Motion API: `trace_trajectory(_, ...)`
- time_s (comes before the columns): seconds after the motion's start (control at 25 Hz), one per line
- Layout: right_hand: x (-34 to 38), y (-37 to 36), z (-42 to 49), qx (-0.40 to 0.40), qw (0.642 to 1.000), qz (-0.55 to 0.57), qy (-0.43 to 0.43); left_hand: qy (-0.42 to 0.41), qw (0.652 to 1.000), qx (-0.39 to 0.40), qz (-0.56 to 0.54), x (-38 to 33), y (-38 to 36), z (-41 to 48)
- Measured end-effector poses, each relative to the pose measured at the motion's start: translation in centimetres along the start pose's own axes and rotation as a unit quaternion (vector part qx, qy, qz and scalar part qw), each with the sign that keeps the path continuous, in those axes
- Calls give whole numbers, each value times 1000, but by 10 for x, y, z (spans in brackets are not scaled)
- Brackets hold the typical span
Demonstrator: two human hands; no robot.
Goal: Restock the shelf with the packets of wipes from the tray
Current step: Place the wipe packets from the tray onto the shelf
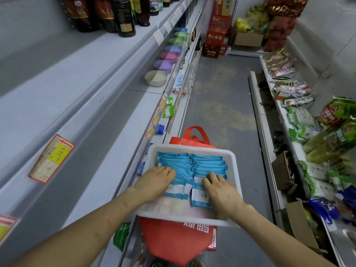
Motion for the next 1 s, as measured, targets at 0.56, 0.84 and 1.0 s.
trace_trajectory(0.56,0,-11,-4,94,993,64,40,-59,981,181,-42,-2,-6,-17)
trace_trajectory(0.84,-7,29,-3,114,978,126,119,-18,977,175,-121,-2,22,-19)
trace_trajectory(1.0,-21,94,7,82,973,126,176,21,979,138,-149,1,71,-20)
Point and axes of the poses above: each hand's wrist, its own z-axis towards the middle knuckle, its own y-axis out of the back of the hand, x = y × z, the point moved 4 cm from there along z, towards the middle knuckle, and after that the axes turned 11 degrees about y, right-handed, at the moved point
